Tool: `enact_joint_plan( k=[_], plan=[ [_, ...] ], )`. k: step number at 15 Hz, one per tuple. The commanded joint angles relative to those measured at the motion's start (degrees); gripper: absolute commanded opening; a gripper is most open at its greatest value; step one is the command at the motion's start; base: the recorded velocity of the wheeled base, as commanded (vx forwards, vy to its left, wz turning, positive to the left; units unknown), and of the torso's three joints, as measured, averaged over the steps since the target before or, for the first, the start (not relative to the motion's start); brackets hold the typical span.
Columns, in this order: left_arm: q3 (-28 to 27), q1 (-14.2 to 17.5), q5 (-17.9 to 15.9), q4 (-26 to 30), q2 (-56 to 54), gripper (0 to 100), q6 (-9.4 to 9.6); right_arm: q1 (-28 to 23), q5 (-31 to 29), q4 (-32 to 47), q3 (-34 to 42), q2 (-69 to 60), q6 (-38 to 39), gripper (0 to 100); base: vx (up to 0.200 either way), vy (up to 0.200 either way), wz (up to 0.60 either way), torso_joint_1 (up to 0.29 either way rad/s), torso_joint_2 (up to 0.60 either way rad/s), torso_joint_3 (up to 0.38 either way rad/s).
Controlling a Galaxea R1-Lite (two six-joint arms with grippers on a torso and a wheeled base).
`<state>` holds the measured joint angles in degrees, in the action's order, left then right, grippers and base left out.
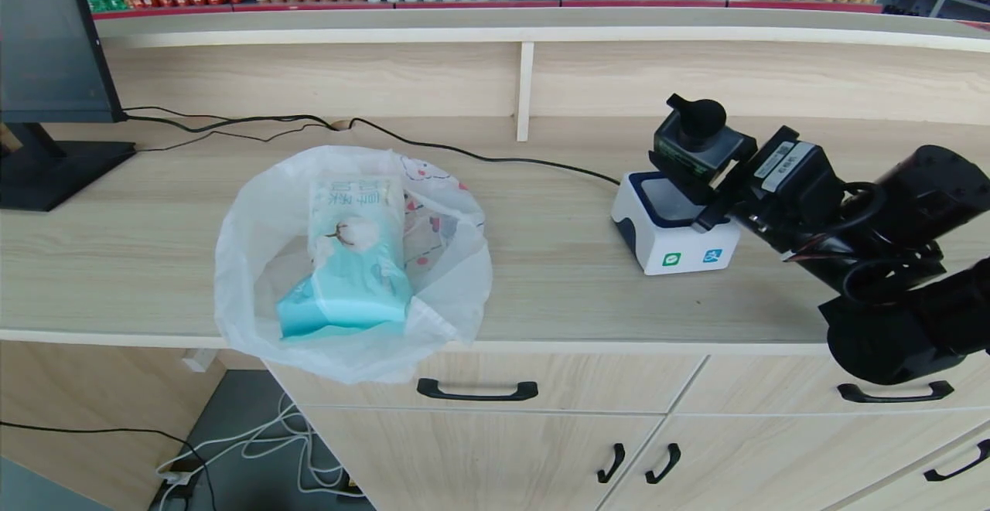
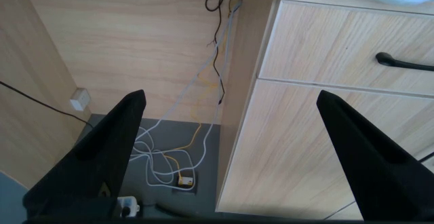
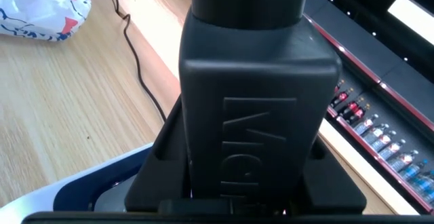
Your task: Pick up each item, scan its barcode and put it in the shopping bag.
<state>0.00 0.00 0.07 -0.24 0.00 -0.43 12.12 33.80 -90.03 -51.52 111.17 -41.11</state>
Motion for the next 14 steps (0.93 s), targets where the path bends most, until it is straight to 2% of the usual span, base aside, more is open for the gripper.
enact_joint_plan(
  k=[1, 5, 8, 13, 14],
  plan=[
    [0.0, 0.0, 0.01, -0.02, 0.0, 100, -0.01, 0.01, 0.03, 0.03, 0.37, -0.07, -0.11, 0, 0.0, 0.0, 0.0, 0.0, 0.0, 0.0],
    [0.0, 0.0, 0.01, -0.02, 0.0, 100, -0.01, 0.1, -0.05, 0.03, 0.28, -0.42, 0.41, 0, 0.0, 0.0, 0.0, 0.0, 0.0, 0.0],
    [0.0, 0.0, 0.01, -0.02, 0.0, 100, -0.01, 2.12, -0.49, 0.03, 1.24, -2.8, 4.9, 0, 0.0, 0.0, 0.0, 0.0, 0.0, 0.0],
    [0.0, 0.0, 0.01, -0.02, 0.0, 100, 0.08, 8.89, -18.51, 0.03, 13.72, -11.06, 13.95, 0, 0.0, 0.0, 0.0, 0.0, 0.0, 0.0],
    [0.0, 0.0, 0.01, -0.02, 0.0, 100, 0.08, 10.21, -19.65, 0.03, 16.62, -11.67, 16.67, 0, 0.0, 0.0, 0.0, 0.0, 0.0, 0.0]
  ],
)
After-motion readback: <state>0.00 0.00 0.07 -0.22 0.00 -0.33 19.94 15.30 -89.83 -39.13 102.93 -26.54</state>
